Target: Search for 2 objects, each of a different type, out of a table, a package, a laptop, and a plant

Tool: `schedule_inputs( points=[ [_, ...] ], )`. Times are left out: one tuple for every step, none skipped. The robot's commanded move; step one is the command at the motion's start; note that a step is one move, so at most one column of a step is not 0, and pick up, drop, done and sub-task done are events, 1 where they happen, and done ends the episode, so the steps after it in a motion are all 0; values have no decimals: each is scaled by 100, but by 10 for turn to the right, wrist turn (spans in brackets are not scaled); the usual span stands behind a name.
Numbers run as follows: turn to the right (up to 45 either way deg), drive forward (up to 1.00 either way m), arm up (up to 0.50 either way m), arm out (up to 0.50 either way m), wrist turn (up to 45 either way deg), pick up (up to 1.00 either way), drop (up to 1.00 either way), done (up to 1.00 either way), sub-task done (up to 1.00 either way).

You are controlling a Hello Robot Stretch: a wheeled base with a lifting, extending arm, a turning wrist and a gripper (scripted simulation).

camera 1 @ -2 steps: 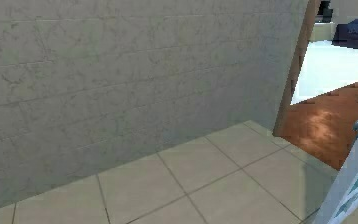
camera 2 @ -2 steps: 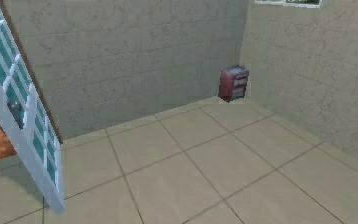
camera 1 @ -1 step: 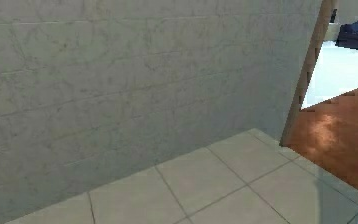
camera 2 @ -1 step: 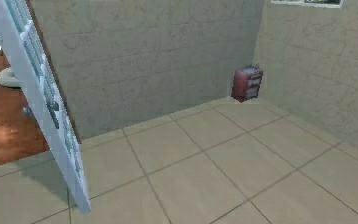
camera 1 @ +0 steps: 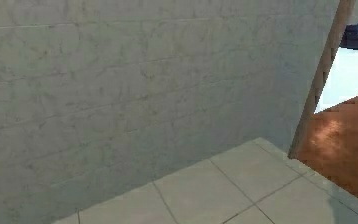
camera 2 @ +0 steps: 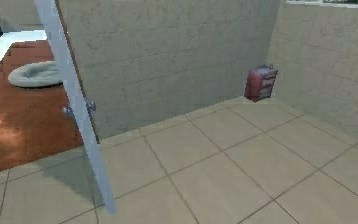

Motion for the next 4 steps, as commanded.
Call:
schedule_inputs(
  points=[
    [390,0,0,0,0,0,0,0,0],
    [0,100,0,0,0,0,0,0,0],
    [90,0,0,0,0,0,0,0,0],
    [0,25,0,0,0,0,0,0,0]
  ],
)
